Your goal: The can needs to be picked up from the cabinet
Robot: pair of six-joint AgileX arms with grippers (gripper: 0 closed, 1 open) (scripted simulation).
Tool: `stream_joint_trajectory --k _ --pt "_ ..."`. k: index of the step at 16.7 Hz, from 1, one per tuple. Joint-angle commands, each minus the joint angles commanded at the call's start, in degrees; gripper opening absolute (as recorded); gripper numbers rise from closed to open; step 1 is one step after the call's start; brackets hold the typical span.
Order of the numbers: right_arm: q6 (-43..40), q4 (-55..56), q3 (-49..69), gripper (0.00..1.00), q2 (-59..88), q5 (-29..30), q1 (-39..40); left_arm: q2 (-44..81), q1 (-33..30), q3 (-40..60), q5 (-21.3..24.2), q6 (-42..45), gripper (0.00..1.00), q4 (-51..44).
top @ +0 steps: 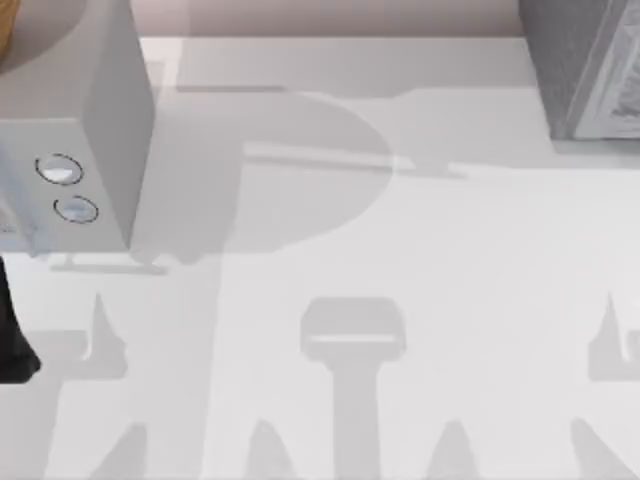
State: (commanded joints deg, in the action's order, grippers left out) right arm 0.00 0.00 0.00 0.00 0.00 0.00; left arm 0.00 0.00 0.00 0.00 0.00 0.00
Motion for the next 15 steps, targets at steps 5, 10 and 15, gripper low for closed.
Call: stream_joint_trajectory --k 5,10,15 --pt "0.0 -1.5 3.7 1.00 3.7 0.6 0.5 0.0 0.0 0.0 0.0 0.0 1.00 0.0" --pt "0.1 -6.7 21.8 1.00 19.3 3.2 2.3 0.0 0.0 0.0 0.0 0.0 1.00 0.0" --pt "0.5 -12.7 50.2 1.00 40.0 6.5 4.9 0.0 0.0 0.0 0.0 0.0 1.00 0.0"
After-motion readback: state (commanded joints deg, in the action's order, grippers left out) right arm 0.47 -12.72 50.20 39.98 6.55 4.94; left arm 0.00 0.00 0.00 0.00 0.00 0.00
